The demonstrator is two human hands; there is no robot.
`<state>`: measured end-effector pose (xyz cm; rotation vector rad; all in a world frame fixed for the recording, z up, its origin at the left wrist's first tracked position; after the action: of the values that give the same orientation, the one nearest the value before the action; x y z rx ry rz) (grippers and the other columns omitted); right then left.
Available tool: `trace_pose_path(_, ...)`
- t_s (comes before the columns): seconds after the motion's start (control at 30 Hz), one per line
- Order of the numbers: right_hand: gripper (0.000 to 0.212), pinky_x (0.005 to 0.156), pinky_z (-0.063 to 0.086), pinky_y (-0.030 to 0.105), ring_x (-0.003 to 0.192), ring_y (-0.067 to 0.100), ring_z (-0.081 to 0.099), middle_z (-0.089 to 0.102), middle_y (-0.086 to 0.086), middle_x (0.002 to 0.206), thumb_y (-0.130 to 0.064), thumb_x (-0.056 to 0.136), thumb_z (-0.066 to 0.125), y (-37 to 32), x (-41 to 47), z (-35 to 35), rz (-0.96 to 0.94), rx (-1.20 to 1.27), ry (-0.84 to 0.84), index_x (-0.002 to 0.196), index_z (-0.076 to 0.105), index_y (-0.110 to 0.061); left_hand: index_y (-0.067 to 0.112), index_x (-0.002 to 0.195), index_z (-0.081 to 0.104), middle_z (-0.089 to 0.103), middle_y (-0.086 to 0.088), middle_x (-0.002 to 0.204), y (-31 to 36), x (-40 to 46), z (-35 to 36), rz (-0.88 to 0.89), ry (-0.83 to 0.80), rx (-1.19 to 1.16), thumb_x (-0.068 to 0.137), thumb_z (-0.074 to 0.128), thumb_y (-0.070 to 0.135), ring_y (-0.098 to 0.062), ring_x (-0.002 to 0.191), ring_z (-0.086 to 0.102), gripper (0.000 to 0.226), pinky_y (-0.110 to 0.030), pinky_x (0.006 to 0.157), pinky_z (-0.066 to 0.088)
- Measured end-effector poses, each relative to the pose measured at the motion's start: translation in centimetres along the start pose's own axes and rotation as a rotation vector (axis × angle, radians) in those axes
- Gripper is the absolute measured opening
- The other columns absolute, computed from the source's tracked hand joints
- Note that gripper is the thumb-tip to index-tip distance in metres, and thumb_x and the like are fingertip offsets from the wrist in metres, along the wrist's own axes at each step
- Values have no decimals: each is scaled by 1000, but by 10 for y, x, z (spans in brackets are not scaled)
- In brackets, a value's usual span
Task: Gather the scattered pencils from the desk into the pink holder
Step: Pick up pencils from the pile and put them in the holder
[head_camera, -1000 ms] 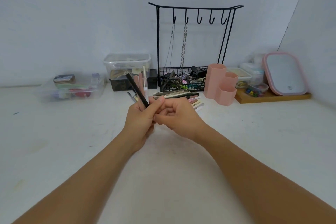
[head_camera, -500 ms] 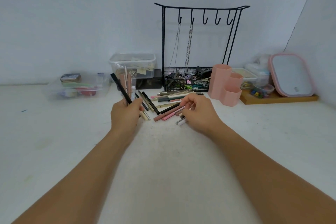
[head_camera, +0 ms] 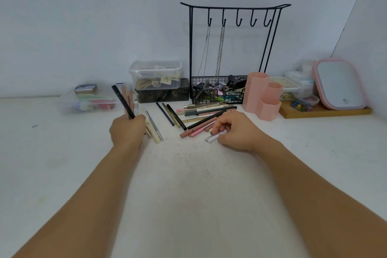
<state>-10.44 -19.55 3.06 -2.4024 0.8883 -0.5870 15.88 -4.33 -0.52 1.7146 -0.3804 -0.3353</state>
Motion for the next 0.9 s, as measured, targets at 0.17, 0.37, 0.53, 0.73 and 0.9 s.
trace_pose_path(0.17,23,56,36,8,69,-8,50,60,-18,79,-5,74,71,-3,1,-5,-56,-95,-18,83,78,-24,17,101,70,60,-3,74,12,-16,24,70,-167,73,91,68,24,-17,59,50,13,-28,55,39)
trace_pose_path(0.37,10,58,35,10,71,-3,51,60,-19,80,-18,80,79,-4,3,-6,-106,-175,-21,88,79,-25,15,106,73,61,-4,80,17,-29,45,69,-313,118,90,71,30,-16,62,49,22,-27,54,38)
trace_pose_path(0.53,5,60,38,20,71,7,50,63,-12,84,-26,83,80,-2,3,-6,-122,-196,-61,86,76,-26,14,112,73,70,-4,95,17,-28,44,86,-284,105,93,68,30,-14,63,48,26,-26,55,38)
trace_pose_path(0.73,3,58,36,22,65,9,43,58,-13,75,-20,92,70,-5,2,-23,-81,1,48,90,72,-20,15,120,69,73,4,85,18,-26,42,109,-249,75,98,63,34,-10,62,51,29,-25,56,41)
trace_pose_path(0.9,13,66,58,27,66,11,59,64,-1,79,-13,97,62,-14,5,-16,31,600,157,107,69,-13,12,90,65,58,-2,65,18,-29,43,57,-281,-6,96,66,38,-12,50,44,26,-22,48,37)
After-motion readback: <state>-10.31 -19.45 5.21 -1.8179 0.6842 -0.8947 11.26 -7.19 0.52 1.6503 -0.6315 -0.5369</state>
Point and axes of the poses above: each hand's wrist, its own x-axis towards the middle knuckle, its own z-axis out of the palm, y = z × x, the point moved 10 cm from there along x, towards the middle knuckle
